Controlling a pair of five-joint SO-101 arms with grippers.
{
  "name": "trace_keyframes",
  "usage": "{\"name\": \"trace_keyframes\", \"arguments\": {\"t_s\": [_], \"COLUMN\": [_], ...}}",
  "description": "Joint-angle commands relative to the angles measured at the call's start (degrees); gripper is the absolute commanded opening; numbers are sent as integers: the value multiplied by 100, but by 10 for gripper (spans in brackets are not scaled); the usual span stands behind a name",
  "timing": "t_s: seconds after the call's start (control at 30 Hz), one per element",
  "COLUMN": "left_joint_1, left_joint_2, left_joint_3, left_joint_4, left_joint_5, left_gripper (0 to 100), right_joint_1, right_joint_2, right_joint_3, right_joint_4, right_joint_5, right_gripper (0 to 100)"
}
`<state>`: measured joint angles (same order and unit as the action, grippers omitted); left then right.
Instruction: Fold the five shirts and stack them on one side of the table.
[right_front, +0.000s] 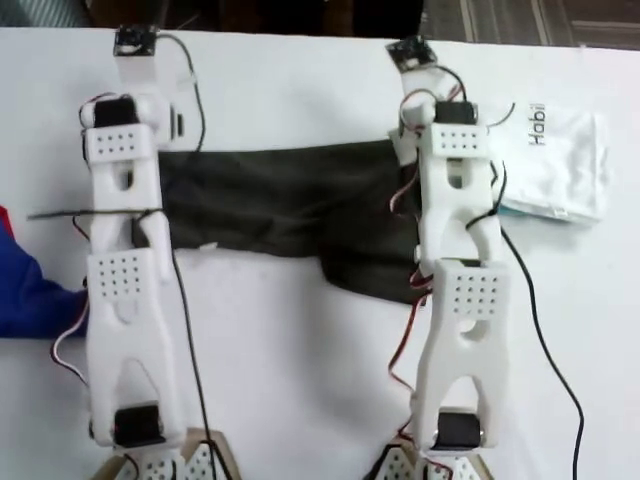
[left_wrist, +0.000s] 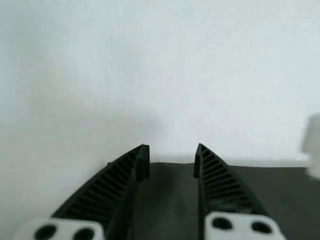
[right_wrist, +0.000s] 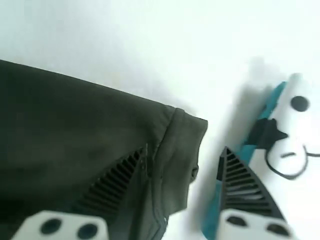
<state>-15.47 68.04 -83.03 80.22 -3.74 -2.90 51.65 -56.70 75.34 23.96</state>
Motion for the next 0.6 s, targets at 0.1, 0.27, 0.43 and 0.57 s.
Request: {"name": "trace_keyframes", "arguments": {"t_s": [0.1,0.27,0.43,0.57], "left_joint_1": [-26,105,211,422], "left_joint_2": [-422,-527,-536,-501], "left_joint_3": [-1297,-1103,-242,453], "left_joint_4": [1512,2242,2224,1908], "left_joint_5": [-26,-659,-571,-563], "left_gripper": [172,169,169,169], "right_joint_1": [-215,-356,-400,-699], "right_joint_2": [-92,-92,-136,40], "right_joint_3": [-1670,-2215,-2321,-2119], "right_joint_4": [1323,1956,2457,2510], "right_joint_5": [35,70,79,79], "right_gripper": [214,215,215,215]}}
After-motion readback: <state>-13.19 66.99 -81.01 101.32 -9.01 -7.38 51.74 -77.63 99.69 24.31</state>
